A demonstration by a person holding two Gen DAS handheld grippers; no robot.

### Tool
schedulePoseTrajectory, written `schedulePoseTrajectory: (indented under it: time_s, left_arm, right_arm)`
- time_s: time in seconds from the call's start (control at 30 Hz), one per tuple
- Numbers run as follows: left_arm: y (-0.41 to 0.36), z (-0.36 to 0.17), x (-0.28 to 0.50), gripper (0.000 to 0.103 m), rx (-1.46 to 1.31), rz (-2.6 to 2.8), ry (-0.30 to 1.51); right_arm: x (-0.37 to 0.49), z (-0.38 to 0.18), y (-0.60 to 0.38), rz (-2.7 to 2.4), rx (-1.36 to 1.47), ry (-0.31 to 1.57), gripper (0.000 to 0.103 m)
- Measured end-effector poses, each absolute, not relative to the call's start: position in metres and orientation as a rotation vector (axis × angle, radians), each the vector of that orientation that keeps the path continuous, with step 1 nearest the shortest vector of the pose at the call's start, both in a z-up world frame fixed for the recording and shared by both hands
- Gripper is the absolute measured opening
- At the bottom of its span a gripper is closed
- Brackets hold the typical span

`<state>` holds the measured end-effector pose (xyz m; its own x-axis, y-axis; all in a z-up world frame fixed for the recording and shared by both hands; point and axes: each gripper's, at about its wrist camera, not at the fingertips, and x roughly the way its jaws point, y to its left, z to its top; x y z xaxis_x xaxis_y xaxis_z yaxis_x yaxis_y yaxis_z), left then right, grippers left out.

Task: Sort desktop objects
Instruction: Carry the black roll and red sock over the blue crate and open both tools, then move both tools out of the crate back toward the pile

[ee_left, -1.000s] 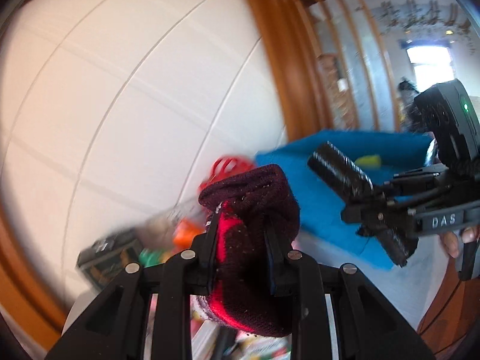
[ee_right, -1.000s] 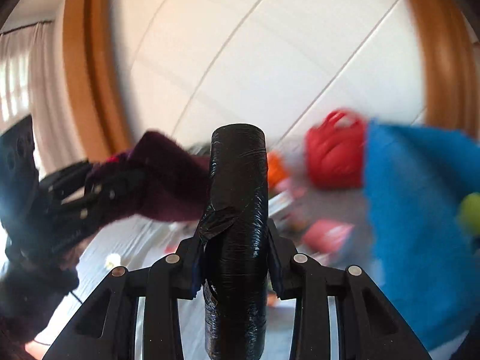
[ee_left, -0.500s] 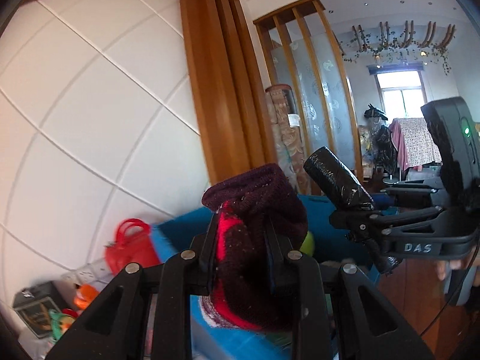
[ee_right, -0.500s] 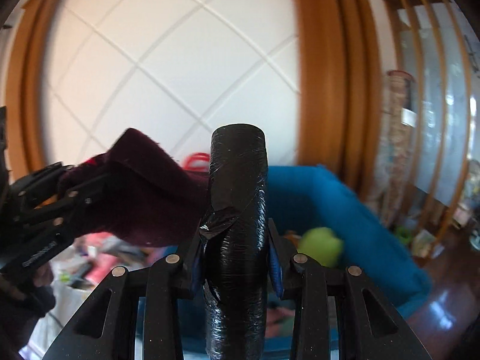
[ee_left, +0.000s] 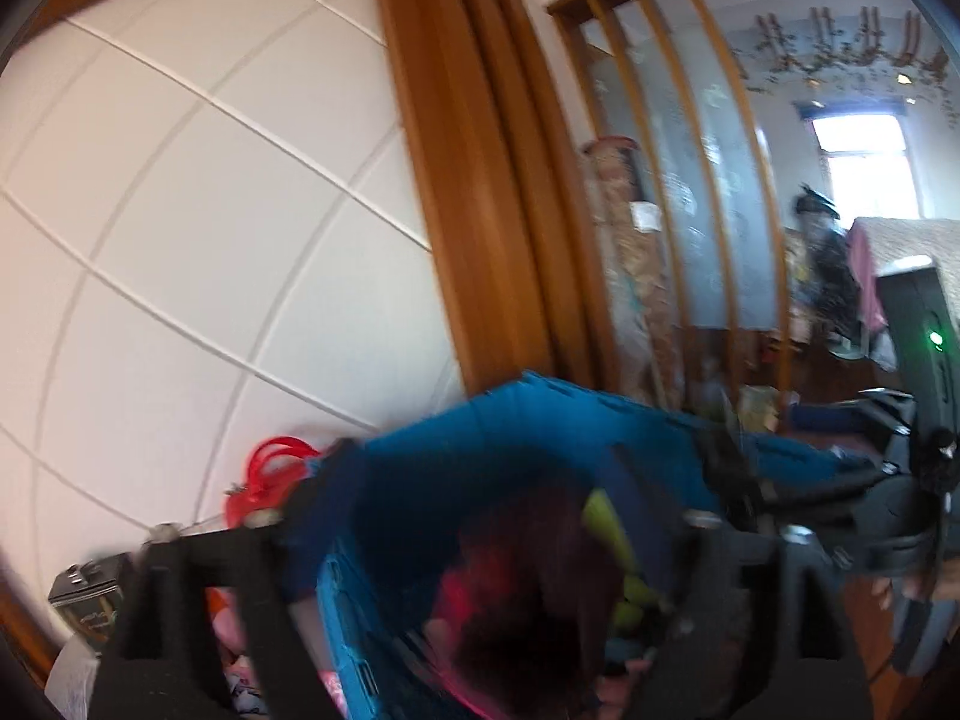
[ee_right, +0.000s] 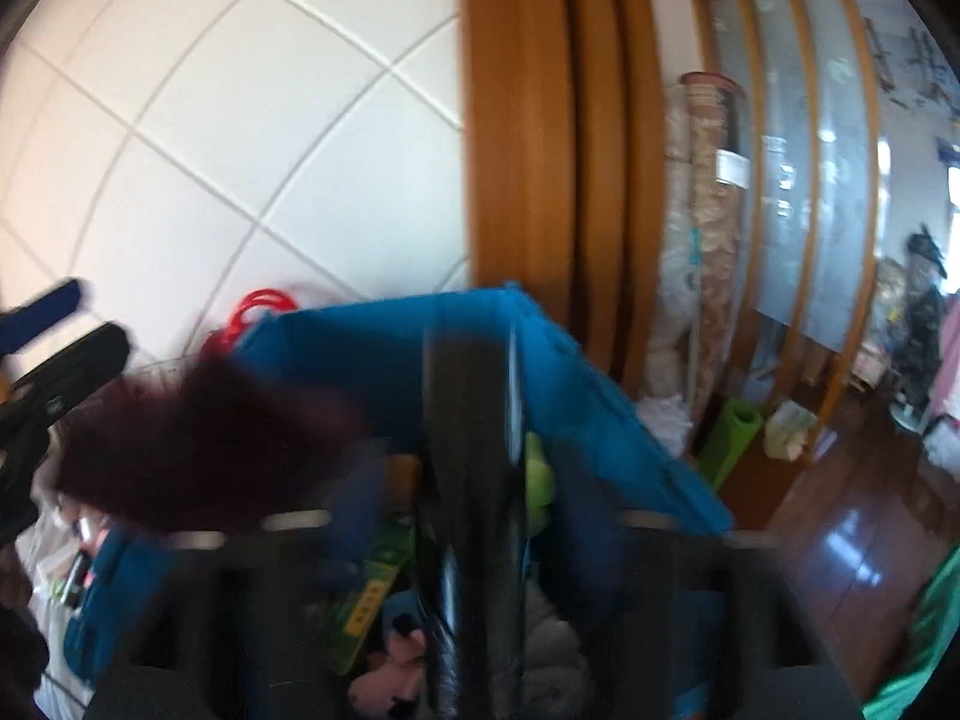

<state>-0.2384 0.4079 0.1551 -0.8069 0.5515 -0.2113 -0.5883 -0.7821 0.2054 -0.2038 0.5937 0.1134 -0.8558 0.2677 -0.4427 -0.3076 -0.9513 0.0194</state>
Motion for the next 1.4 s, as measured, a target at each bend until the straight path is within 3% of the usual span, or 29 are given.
schedulePoseTrajectory:
  time_s: [0.27,1.4]
  left_arm:
    - [0.402,0.149,-0.231,0.087,-0.229,2.519,0.307]
    - [0.373,0.142,-0.208,0.087,-0.27,2.585,0.228]
  right_arm:
    - [-0.176,0.133,0.583,2.737,-0.509,0.047,0.101]
    - [-0.153,0.141,0.561,2.758,-0.377,0.015,0.102]
